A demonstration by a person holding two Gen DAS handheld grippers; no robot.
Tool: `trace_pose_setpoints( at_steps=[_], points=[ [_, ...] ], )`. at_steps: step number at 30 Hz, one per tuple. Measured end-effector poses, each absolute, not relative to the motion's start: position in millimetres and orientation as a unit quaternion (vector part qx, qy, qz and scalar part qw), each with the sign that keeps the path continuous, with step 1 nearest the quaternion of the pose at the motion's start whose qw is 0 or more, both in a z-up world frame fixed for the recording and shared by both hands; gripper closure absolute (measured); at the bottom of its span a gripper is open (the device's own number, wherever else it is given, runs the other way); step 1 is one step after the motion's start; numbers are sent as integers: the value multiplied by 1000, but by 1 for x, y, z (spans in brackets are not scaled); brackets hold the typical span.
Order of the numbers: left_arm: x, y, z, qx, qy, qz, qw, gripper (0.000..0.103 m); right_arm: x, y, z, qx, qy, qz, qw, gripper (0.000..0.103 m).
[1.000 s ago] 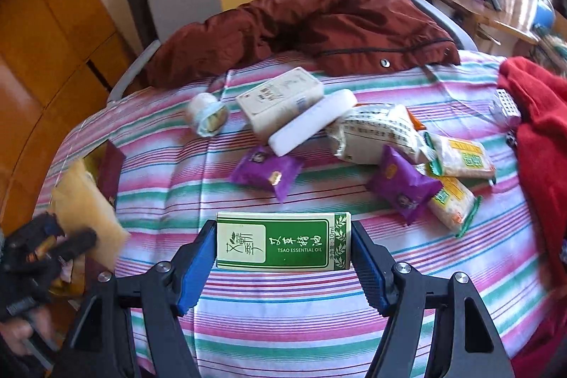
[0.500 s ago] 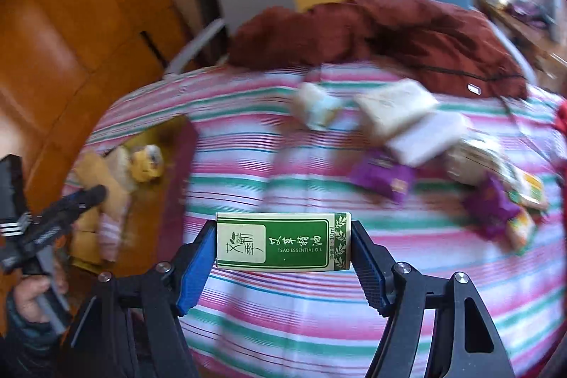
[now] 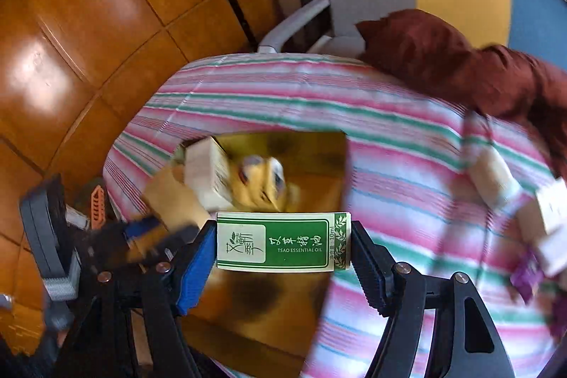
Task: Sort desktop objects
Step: 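Carry the green box and sponge into the gold tray and open both tools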
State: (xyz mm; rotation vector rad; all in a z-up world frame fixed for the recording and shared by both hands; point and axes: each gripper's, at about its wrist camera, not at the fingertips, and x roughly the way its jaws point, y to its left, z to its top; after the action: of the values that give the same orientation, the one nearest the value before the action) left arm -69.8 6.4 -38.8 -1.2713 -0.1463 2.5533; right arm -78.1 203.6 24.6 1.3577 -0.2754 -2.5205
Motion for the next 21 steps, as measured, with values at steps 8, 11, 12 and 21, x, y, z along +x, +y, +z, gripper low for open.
trace_pose_setpoints(
  at_steps=[8,11,12,21],
  points=[
    [-67,3,-41,-436,-41,891,123,21,-100,195,32,442,-138,-880,109,10],
    [-66,1,-39,-432,-45,893,119,21,-97,196,20,455,-142,-872,110,10],
    [-65,1,-37,-430,-45,894,118,21,-94,197,16,460,-144,-870,108,10],
    [-47,10,-18,-403,-21,908,109,21,-61,212,-13,478,-162,-858,97,8]
  ],
)
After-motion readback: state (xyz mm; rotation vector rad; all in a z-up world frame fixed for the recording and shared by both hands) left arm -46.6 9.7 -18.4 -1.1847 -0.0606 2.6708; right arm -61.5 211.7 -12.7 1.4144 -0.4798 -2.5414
